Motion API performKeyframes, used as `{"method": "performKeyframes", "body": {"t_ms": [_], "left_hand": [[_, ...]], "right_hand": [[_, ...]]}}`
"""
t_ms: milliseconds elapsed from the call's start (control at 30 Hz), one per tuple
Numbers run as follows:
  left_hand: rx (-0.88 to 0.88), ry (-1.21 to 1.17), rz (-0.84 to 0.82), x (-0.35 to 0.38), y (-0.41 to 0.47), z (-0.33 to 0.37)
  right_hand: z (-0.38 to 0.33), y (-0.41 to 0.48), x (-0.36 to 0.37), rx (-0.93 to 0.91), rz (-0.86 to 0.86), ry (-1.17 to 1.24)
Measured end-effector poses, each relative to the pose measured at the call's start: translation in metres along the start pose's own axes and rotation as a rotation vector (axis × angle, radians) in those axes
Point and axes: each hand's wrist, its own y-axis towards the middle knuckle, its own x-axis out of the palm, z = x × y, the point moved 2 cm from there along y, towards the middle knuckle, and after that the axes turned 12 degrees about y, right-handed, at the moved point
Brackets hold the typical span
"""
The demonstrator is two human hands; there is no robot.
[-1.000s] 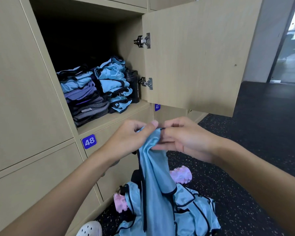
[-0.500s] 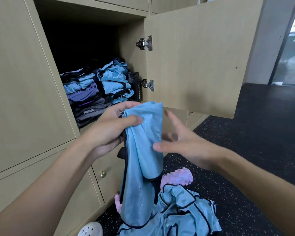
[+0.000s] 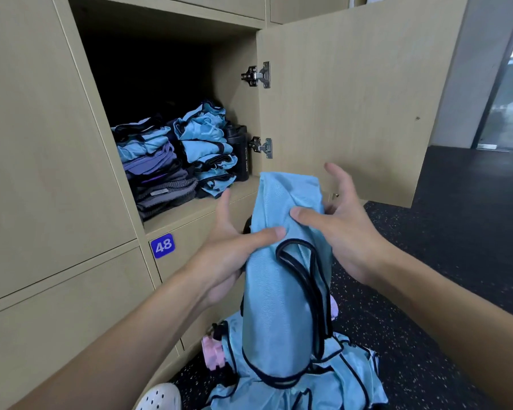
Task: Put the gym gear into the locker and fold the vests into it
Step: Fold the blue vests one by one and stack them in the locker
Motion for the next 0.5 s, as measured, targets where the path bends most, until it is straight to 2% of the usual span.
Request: {"method": "performKeyframes", "body": {"t_ms": [100,200,300,367,500], "left_hand": [[0.063,-0.084,0.068,-0.003,0.005,0.002],[0.1,-0.14,0.261,-0.01,0.009,0.005],[0.144,-0.182,0.377,-0.01,0.008,0.007],[0.155,-0.095,0.322,-0.009,0.007,0.006],[0.144,0.186,0.09,-0.01,0.002,0.007]], "right_hand": [[0.002,-0.004,-0.003,0.083,-0.116,0.004],[0.01,-0.014,0.002,0.143,-0.278,-0.037],[0.015,-0.014,0.003,0.081,-0.27,-0.049],[0.014,-0.011,0.002,0.037,-0.233,-0.045],[0.004,-0.009,0.0,-0.028,-0.221,-0.053]]}}
